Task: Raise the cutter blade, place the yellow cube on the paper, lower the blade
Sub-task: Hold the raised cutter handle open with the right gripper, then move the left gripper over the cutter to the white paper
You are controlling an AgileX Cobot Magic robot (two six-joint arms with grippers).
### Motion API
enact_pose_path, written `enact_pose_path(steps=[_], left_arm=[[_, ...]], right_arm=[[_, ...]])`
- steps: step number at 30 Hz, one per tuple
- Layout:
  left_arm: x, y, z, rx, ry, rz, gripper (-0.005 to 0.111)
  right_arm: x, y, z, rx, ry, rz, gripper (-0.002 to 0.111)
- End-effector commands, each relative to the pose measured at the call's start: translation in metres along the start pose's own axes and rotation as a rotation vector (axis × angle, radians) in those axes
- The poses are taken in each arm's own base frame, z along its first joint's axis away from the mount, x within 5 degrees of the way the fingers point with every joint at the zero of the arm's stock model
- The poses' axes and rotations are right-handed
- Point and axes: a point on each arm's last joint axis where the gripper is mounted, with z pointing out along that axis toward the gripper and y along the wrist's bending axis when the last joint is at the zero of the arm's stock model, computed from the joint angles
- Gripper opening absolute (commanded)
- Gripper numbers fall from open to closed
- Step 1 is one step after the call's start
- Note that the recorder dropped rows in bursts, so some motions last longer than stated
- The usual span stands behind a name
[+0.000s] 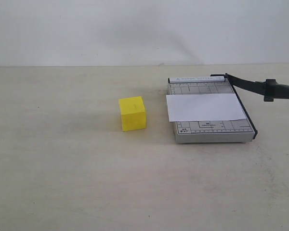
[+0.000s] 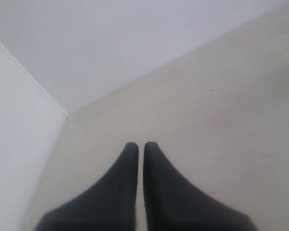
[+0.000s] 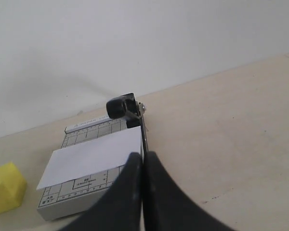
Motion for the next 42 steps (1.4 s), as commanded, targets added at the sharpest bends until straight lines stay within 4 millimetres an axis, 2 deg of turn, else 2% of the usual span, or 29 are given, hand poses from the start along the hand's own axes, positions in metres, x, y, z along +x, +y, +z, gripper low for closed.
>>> enact_pose_path(steps=[1,7,9,15,18,21,23,25,28,30,32,36,39,42], left_arm=[[-0.004,0.006,-0.001,-0.062,-0.033,0.187,0.005],[-0.006,0.006,-0.001,-0.064,-0.052,0.208,0.005],[-0.013,0.002,-0.001,-0.033,-0.139,0.140,0.005],[-0.046,-0.005,-0.013,0.154,-0.513,-0.348,0.005],[-0.052,-0.006,-0.017,0.216,-0.572,-0.478,0.005],[-0.064,-0.007,-0.027,0.355,-0.717,-0.650,0.005],[-0.068,-0.008,-0.031,0.485,-0.728,-0.860,0.005],[-0.066,-0.008,-0.029,0.503,-0.681,-0.956,0.005],[-0.055,-0.004,-0.016,0.379,-0.507,-0.995,0.005],[-0.069,-0.002,-0.012,0.419,-0.482,-0.970,0.005],[-0.093,0.002,-0.006,0.489,-0.462,-0.876,0.005],[-0.142,0.001,0.031,0.710,-0.257,-0.662,0.005],[-0.180,-0.002,0.066,0.926,-0.130,-0.675,0.005],[-0.213,-0.003,0.099,0.996,-0.091,-0.704,0.005]], right_arm=[[0.002,0.000,0.000,-0.003,0.007,0.000,0.000],[0.002,0.000,0.000,-0.004,0.008,0.006,0.000],[0.002,0.000,0.000,-0.004,0.008,0.011,0.000],[0.002,0.000,0.000,-0.005,0.011,0.015,0.000],[0.003,0.000,0.000,-0.008,0.018,0.015,0.000],[0.003,0.000,0.000,-0.008,0.020,0.015,0.000],[0.004,0.000,0.001,-0.003,0.039,0.012,0.000],[0.009,-0.001,0.006,0.015,0.101,-0.023,0.000],[0.017,-0.007,0.020,0.081,0.229,-0.038,0.000],[0.023,-0.010,0.026,0.116,0.300,-0.033,0.000],[0.030,-0.013,0.031,0.143,0.375,-0.032,0.000],[0.037,-0.018,0.038,0.193,0.444,-0.022,0.000],[0.039,-0.020,0.041,0.218,0.458,-0.019,0.000],[0.040,-0.021,0.042,0.227,0.457,-0.022,0.000]])
